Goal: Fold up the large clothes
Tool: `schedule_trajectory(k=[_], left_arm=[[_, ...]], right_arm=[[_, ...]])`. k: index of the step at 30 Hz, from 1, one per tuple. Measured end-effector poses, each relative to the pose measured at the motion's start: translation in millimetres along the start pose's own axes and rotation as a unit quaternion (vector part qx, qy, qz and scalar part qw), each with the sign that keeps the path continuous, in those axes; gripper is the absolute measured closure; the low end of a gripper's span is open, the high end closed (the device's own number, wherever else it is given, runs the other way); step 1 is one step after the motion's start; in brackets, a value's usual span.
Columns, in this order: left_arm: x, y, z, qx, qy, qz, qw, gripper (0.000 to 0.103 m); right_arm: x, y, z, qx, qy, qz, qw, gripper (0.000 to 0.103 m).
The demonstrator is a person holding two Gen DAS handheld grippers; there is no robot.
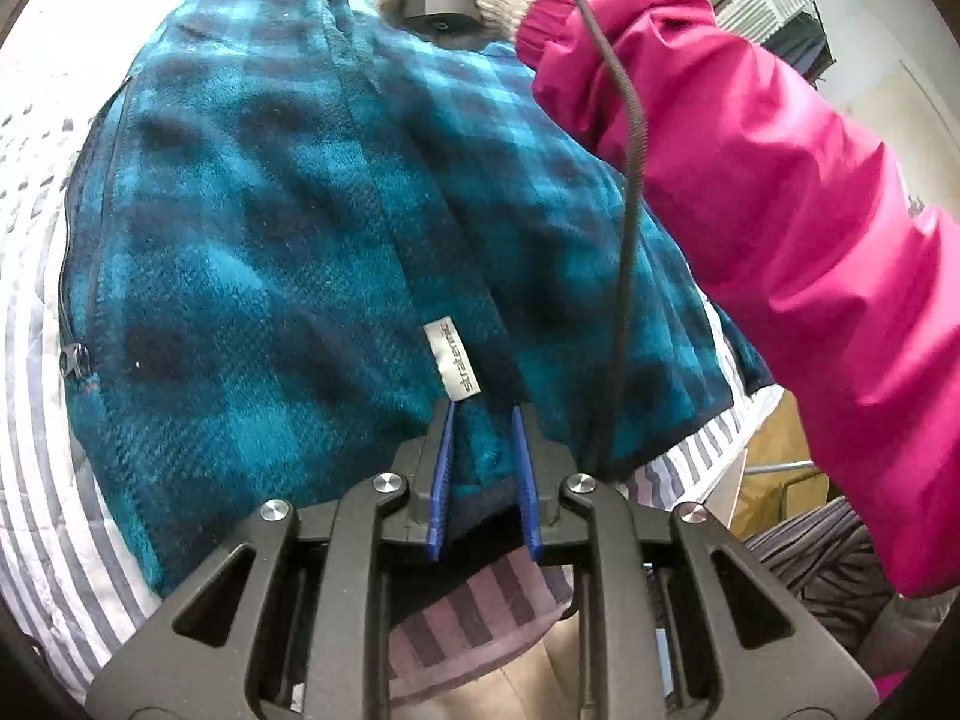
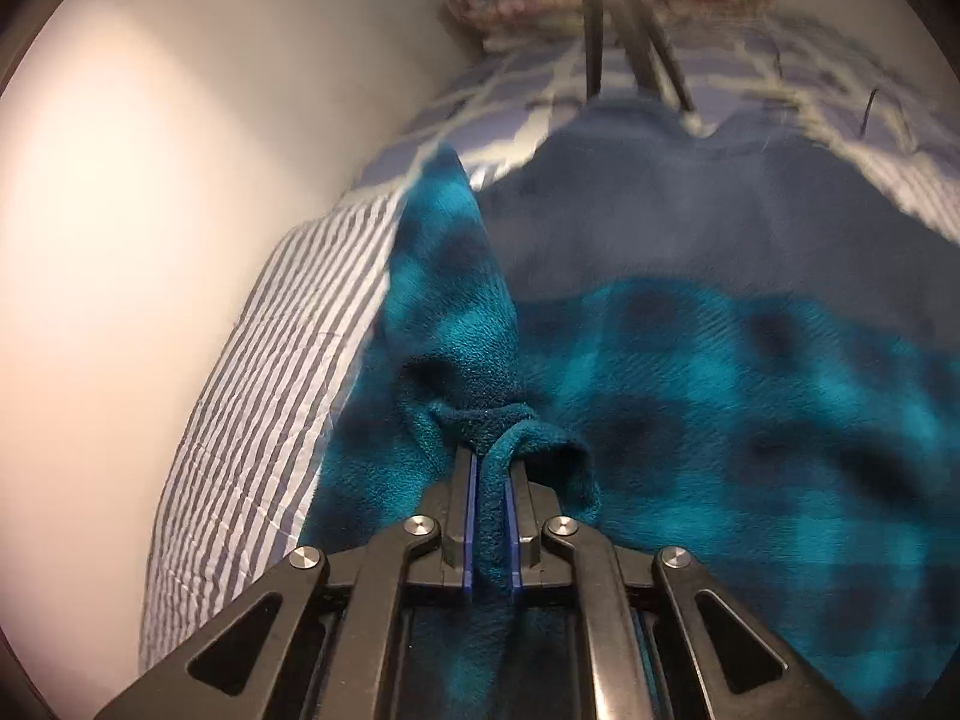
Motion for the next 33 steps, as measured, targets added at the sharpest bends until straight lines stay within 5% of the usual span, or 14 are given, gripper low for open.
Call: schedule_trajectory(k=[7,9,16,25,29,33], left_arm=[[-8.7,2.3,2.3,-0.002,-0.011,-0.005,0.9999,0.085],[-12.5,8.5,4.9,-0.007,-0.012,-0.003,0.9999,0.085],[-15.4,42.1,10.0,-0.030,-0.006,0.021,0.9993,0.085],[0.1,104.9,-28.1,0.049,0.001,0.097,0.9941,0.085],[-7.9,97.8,-65.0,0.075,0.035,0.087,0.9928,0.085],[-33.6,63.3,-84.4,0.076,0.059,0.037,0.9947,0.085]], right_arm=[[-6.5,-15.5,18.2,-0.078,0.025,0.001,0.997,0.096],[-4.6,-9.1,16.3,-0.099,0.032,0.002,0.995,0.083],[-19.7,72.5,5.5,-0.022,0.027,0.024,0.999,0.073],[-151.9,120.1,-23.6,0.009,0.103,-0.053,0.993,0.074],[-217.2,121.3,-29.1,-0.004,0.139,-0.090,0.986,0.074],[-264.4,123.8,-16.3,-0.021,0.131,-0.100,0.986,0.074]])
Point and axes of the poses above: each gripper's, at about its wrist camera, not at the fingertips, and y roughly against the way its jaws point, z to its right, x to its top, the point moved 8 cm from there along -y, roughly the way its jaws point, and after that the axes turned 10 degrees about -y, right-handed, at the moved point
